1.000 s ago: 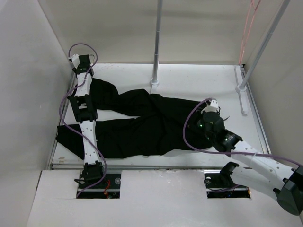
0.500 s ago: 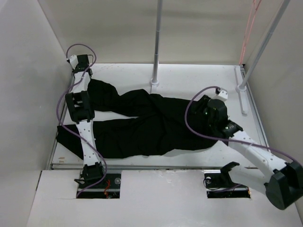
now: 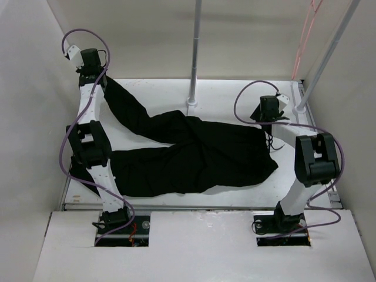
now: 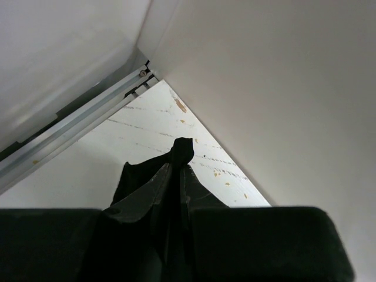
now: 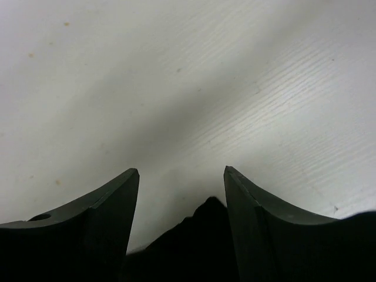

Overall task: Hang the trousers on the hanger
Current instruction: Fold the trousers

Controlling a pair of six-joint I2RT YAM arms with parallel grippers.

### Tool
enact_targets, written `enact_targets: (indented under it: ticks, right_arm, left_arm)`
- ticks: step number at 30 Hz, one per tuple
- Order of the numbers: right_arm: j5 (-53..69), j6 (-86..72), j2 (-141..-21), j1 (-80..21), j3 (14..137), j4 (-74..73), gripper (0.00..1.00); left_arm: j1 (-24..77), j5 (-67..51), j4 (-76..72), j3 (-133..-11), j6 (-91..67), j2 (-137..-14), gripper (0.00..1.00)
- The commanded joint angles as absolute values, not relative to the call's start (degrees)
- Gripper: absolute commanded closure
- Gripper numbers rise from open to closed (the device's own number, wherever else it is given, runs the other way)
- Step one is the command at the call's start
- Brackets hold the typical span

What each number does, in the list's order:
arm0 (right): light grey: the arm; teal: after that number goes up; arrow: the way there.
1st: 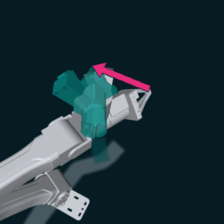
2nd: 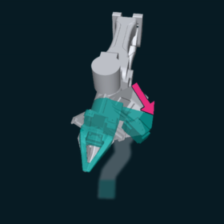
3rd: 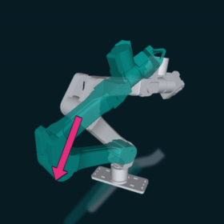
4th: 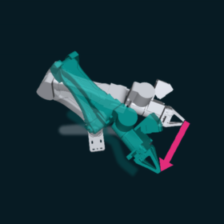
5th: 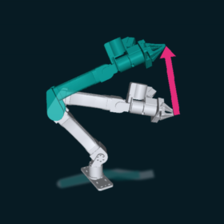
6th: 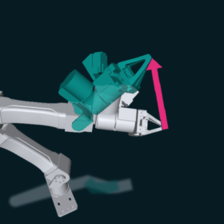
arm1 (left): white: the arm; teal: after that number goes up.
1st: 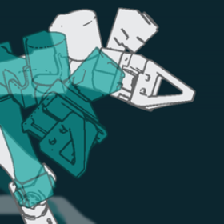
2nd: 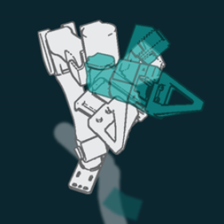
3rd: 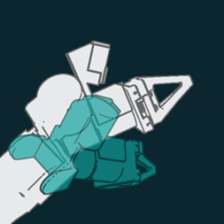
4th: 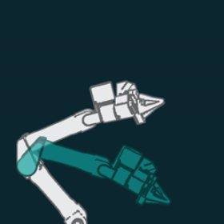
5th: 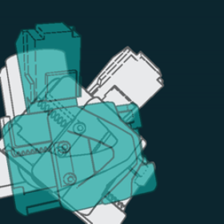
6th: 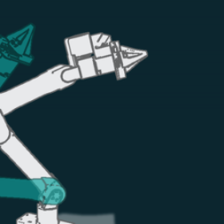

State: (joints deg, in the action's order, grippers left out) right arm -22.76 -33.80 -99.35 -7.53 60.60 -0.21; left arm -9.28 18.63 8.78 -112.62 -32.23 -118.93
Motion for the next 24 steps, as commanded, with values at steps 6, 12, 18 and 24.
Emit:
enact_targets:
  ticks: [6,12,18,24]
  right_arm:
    - [-16.8,-34.36,-102.92,-7.16,63.99,-5.54,0.42]
    - [-19.86,-34.98,-95.82,-7.08,59.33,-4.49,0.38]
    - [-21.97,-34.36,-89.65,-5.58,54.41,-5.19,0.28]
    - [-19.52,-35.33,-94.3,-4.61,54.23,-5.1,0.37]
  left_arm:
    - [-9.89,16.44,7.29,-109.69,-34.1,-117.51,0.93]
    - [-10.07,15.73,7.38,-110.48,-34.01,-117.86,0.93]
    - [-10.86,15.03,7.73,-109.95,-33.93,-117.42,0.93]
    - [-10.77,14.94,7.82,-109.69,-34.1,-117.25,0.93]
